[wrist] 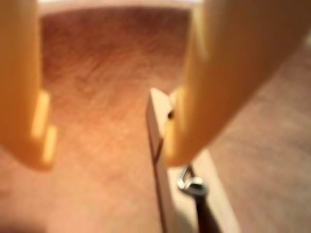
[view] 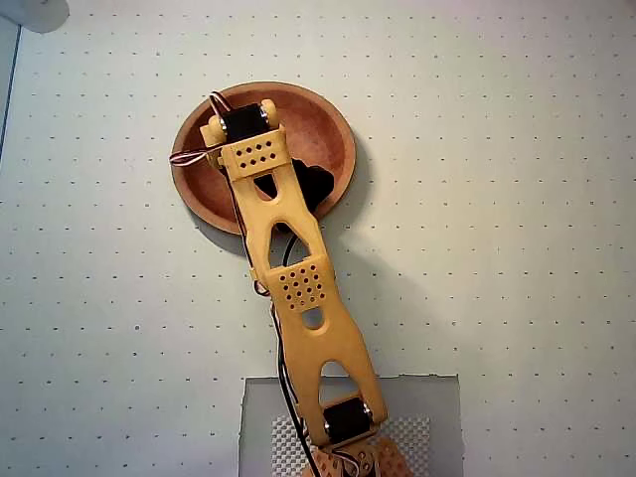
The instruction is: Grasp a clothespin and put it in the bowl.
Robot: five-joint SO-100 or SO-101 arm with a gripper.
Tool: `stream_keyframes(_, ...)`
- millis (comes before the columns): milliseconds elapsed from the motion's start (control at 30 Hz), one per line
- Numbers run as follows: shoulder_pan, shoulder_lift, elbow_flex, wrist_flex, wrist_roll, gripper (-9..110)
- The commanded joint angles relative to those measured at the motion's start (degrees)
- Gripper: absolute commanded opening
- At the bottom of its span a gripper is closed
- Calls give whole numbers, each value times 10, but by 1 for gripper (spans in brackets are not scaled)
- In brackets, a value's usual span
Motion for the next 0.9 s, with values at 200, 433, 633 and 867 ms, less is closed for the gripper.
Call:
stream_keyframes(200,7,169,62,19,2,14)
stream_keyframes(433,10,378,292,19,12,14)
stream_keyframes(633,34,523,482,18,50,14)
stream_keyframes(867,45,692,693,18,76,9)
